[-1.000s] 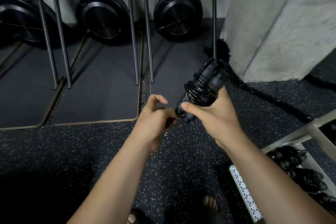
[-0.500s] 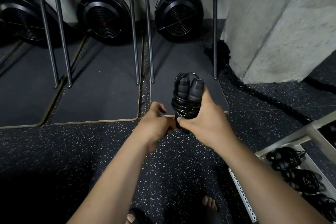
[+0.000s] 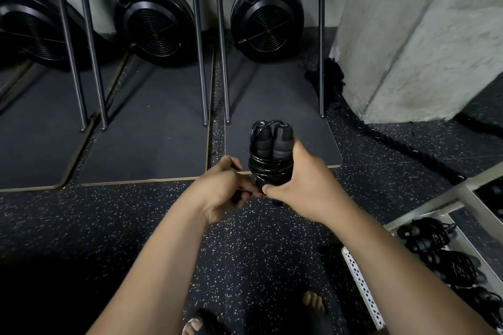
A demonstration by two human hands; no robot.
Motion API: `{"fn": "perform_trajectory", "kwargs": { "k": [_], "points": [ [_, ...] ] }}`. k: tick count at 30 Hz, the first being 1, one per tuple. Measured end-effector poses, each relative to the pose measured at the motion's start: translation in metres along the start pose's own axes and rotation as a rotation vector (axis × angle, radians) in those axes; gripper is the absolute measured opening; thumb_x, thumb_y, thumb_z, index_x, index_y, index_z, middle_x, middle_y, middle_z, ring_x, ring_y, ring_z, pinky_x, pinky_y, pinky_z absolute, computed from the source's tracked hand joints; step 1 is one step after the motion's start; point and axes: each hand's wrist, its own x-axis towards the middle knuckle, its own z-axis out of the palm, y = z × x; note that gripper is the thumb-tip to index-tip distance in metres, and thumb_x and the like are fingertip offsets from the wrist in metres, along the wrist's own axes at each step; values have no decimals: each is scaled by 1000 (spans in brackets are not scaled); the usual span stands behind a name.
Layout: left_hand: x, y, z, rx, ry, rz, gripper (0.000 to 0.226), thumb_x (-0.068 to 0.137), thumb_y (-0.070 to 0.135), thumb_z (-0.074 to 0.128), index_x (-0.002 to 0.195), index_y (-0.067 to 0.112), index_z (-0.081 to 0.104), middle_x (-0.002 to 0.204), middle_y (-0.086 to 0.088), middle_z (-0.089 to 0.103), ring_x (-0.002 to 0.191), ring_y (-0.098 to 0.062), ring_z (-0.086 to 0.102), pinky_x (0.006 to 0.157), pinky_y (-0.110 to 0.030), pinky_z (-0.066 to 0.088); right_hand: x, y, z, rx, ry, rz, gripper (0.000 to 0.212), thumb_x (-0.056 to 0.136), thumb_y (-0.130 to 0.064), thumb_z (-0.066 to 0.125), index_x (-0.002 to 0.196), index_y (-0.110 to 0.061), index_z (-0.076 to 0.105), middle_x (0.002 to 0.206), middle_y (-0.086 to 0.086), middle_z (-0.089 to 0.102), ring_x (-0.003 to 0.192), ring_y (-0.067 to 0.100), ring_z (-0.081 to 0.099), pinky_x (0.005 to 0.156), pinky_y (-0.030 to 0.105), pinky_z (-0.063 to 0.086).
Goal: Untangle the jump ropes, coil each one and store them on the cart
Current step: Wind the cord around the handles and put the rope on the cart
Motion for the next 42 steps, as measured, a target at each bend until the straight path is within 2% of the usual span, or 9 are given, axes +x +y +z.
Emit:
{"fn": "perform_trajectory", "kwargs": {
  "k": [3, 8, 12, 15, 19, 26, 29, 35, 42],
  "points": [
    [0, -3, -3, -31, 37, -22, 53, 81, -26, 52, 107, 19, 41, 74, -26, 68, 54, -19, 46, 56, -28, 30, 1, -2, -3, -7, -56, 30, 77, 77, -26, 90, 138, -42, 47, 98, -21, 69, 86, -8, 63, 65, 8, 47],
    [5, -2, 11, -7, 162, 155, 45, 77, -17, 66, 104, 14, 48, 79, -17, 64, 60, -21, 52, 54, -30, 34, 3, -1, 8, 66, 132, 37, 73, 77, -24, 89, 135, -41, 49, 101, -18, 72, 88, 6, 68, 70, 25, 50],
    [-4, -2, 5, 89, 52, 355, 38, 96, -2, 73, 118, 23, 55, 79, -1, 66, 73, -17, 60, 70, -30, 47, 6, 16, 4, 559, 69, 123, 71, 75, -12, 95, 130, -37, 56, 115, -11, 79, 108, 11, 75, 95, 34, 57],
    [-10, 4, 0, 105, -12, 428, 32, 97, 18, 78, 124, 20, 61, 85, 5, 66, 80, -13, 58, 73, -31, 43, 9, 21, -7, 975, -52, 168, 62, 76, -11, 90, 131, -15, 62, 121, 5, 79, 110, 25, 77, 83, 39, 63],
    [-17, 10, 9, 8, -85, 400, 31, 92, 25, 77, 118, 12, 67, 98, -4, 73, 86, -13, 68, 69, -24, 48, 10, 21, -12, 1108, -84, 151, 56, 81, -15, 84, 131, -2, 62, 124, 20, 76, 106, 28, 77, 75, 31, 62],
    [-15, 7, 16, -24, -6, 466, 19, 91, 13, 79, 110, 9, 77, 92, -4, 81, 81, -9, 69, 71, -19, 50, 11, 25, -12, 1007, 7, 165, 32, 89, -5, 82, 118, -9, 70, 116, 15, 79, 103, 30, 78, 72, 33, 61],
    [-15, 6, 20, -58, 49, 477, 19, 92, 5, 79, 110, 0, 74, 84, -3, 78, 71, -4, 70, 64, -13, 50, 11, 24, -11, 985, 36, 159, 39, 88, -5, 83, 122, -10, 67, 116, 15, 79, 105, 32, 79, 73, 34, 62],
    [-12, 5, 14, -100, -46, 300, 22, 97, 0, 72, 115, 8, 62, 86, -12, 76, 73, -19, 70, 64, -24, 51, 11, 23, -5, 840, 170, 130, 44, 85, -5, 87, 117, -20, 61, 105, 7, 81, 89, 23, 79, 63, 33, 58],
    [-5, 7, 6, -256, 3, 174, 31, 100, -10, 61, 116, 13, 48, 72, -11, 71, 59, -19, 63, 52, -26, 46, 11, 22, -5, 568, 150, 28, 70, 77, -10, 95, 131, -31, 57, 117, -14, 78, 114, 6, 73, 109, 44, 52]
  ]
}}
